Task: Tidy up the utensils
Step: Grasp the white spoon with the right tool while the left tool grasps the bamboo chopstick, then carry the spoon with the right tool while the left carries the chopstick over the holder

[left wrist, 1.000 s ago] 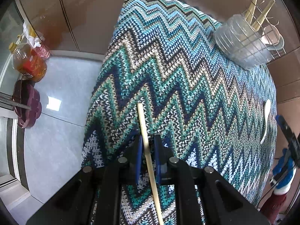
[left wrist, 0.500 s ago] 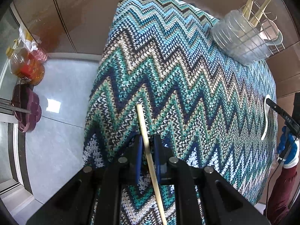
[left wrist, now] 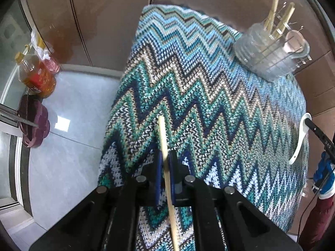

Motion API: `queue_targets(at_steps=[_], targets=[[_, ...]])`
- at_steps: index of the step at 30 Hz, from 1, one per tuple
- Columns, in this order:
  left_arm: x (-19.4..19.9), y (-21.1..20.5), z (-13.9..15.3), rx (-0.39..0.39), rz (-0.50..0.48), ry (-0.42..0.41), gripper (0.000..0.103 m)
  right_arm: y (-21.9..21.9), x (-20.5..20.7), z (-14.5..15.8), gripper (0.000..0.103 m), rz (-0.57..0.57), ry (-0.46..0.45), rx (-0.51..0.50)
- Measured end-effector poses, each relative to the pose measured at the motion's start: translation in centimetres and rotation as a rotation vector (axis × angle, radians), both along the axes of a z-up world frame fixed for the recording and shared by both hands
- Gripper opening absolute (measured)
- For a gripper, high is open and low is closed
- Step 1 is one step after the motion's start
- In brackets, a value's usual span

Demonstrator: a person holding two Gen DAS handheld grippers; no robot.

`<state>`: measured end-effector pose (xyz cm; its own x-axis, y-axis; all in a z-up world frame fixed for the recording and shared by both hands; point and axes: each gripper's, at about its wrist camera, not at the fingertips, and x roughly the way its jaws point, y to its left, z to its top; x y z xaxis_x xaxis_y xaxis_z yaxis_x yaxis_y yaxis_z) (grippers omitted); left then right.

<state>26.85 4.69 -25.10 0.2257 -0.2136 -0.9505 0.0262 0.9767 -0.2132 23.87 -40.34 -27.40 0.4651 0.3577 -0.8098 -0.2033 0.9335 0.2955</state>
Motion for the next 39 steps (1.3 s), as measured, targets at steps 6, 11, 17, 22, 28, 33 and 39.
queue_targets(at_steps=[6,11,17,22,28,33,39], targets=[[-2.5,1.4,2.5,-0.056,0.035,-0.099,0.005,1.7,-3.1,4.2,0.005,0.012,-0.085,-0.047],[-4.3,2.8,4.9,-0.097,0.054,-0.173,0.005,3.7,-5.3,7.0,0.005,0.018,-0.142,-0.061],[-6.2,3.5,8.4,-0.130,0.061,-0.277,0.005,5.2,-8.2,10.1,0.005,0.023,-0.215,-0.074],[-7.1,3.6,10.9,-0.128,0.057,-0.356,0.005,6.7,-9.4,12.7,0.005,0.030,-0.291,-0.084],[-6.5,2.6,13.9,-0.162,0.045,-0.431,0.005,8.3,-9.1,14.8,0.005,0.031,-0.359,-0.096],[-4.5,-0.2,17.2,-0.188,0.004,-0.525,0.005,9.5,-7.3,16.2,0.005,0.016,-0.421,-0.099],[-0.7,-4.6,21.1,-0.246,-0.032,-0.652,0.005,11.0,-3.9,18.4,0.005,-0.012,-0.521,-0.090]])
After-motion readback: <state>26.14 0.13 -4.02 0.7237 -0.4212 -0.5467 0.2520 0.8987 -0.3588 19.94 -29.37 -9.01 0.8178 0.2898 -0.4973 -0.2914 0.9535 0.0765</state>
